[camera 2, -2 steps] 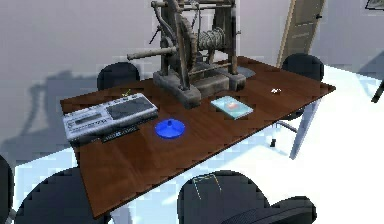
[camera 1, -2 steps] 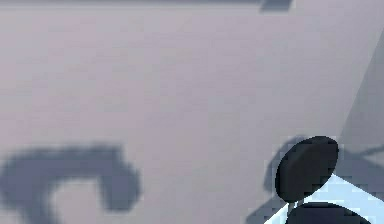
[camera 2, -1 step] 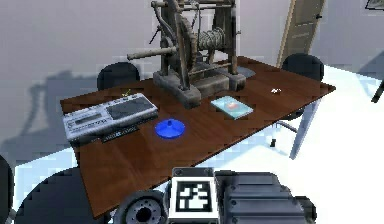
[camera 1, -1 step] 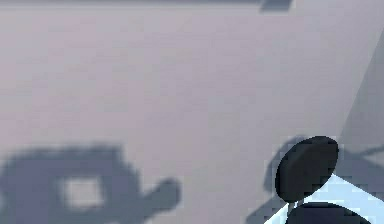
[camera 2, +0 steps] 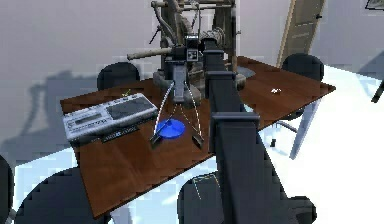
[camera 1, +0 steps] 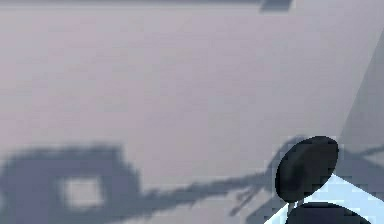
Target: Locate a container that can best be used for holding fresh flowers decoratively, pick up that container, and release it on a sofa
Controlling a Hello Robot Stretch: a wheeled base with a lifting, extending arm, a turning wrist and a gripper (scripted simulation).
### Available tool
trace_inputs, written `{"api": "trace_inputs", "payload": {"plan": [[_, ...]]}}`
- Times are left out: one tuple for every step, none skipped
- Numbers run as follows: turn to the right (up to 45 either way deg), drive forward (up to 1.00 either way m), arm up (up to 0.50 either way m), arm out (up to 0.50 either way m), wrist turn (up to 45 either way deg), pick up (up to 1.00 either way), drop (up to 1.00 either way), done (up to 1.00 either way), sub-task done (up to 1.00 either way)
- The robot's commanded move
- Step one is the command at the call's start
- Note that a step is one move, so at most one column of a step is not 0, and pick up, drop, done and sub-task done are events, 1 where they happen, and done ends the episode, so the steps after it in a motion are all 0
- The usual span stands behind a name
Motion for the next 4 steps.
{"api": "trace_inputs", "payload": {"plan": [[0.0,0.0,0.0,0.0,45.0,0.0,0.0,0.0,0.0],[0.0,0.0,0.0,0.0,45.0,0.0,0.0,0.0,0.0],[0.0,0.0,0.0,0.0,45.0,0.0,0.0,0.0,0.0],[0.0,0.0,0.0,0.0,24.0,0.0,0.0,0.0,0.0]]}}
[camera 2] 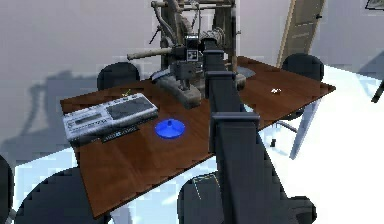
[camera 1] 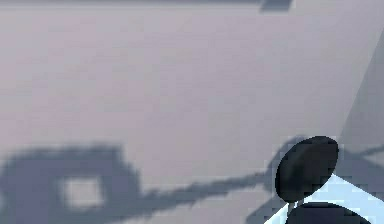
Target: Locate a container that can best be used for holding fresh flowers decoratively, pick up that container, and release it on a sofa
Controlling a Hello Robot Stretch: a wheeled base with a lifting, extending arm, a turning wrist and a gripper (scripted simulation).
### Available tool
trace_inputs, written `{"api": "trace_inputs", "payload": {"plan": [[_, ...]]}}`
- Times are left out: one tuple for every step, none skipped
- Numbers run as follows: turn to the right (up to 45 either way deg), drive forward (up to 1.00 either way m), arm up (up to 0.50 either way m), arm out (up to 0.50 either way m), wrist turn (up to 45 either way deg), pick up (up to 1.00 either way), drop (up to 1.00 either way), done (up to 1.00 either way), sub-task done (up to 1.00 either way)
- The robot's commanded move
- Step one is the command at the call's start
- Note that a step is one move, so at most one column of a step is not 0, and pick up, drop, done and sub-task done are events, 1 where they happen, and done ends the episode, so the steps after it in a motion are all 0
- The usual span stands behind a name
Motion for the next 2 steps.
{"api": "trace_inputs", "payload": {"plan": [[0.0,0.0,-0.3,0.0,0.0,0.0,0.0,0.0,0.0],[0.0,0.0,0.0,0.0,0.0,1.0,0.0,0.0,0.0]]}}
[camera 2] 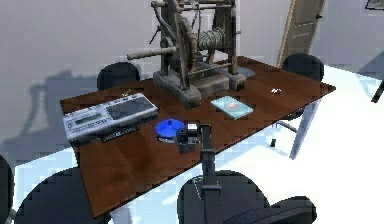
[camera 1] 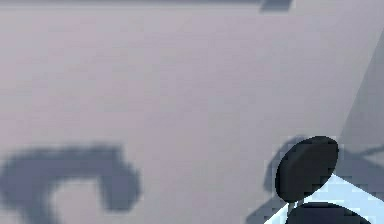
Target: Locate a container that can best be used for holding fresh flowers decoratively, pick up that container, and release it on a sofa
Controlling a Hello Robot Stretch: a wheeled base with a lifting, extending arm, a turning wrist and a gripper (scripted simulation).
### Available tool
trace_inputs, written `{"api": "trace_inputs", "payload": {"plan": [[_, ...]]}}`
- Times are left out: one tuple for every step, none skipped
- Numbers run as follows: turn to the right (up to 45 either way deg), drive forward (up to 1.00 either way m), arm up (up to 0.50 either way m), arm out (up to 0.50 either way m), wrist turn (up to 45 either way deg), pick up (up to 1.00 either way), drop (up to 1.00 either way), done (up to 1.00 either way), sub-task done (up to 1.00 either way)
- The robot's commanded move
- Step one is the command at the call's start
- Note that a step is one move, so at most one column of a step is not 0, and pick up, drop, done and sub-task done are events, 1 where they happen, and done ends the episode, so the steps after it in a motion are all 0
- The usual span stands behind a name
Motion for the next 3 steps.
{"api": "trace_inputs", "payload": {"plan": [[0.0,0.0,0.1,0.0,0.0,0.0,0.0,0.0,0.0],[0.0,0.0,0.2,0.0,0.0,0.0,0.0,0.0,0.0],[0.0,0.0,0.0,0.0,-45.0,0.0,0.0,0.0,0.0]]}}
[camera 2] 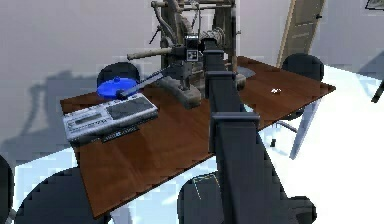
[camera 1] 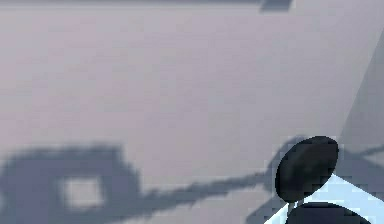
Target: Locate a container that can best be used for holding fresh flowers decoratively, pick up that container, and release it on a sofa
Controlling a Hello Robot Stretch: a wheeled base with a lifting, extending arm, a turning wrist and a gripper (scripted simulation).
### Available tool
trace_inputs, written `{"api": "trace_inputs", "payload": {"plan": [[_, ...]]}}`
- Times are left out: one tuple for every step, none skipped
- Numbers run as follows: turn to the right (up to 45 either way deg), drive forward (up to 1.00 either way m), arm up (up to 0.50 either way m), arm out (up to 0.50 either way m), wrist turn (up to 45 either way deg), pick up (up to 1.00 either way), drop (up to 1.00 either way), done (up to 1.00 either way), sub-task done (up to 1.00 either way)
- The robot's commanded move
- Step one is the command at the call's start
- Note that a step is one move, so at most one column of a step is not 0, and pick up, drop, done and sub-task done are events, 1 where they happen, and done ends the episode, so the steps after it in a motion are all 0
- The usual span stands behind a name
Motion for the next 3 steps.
{"api": "trace_inputs", "payload": {"plan": [[0.0,0.0,0.0,0.0,-45.0,0.0,0.0,0.0,0.0],[0.0,0.0,0.0,0.0,-18.0,0.0,0.0,0.0,0.0],[0.0,0.0,0.0,-0.46,0.0,0.0,0.0,0.0,0.0]]}}
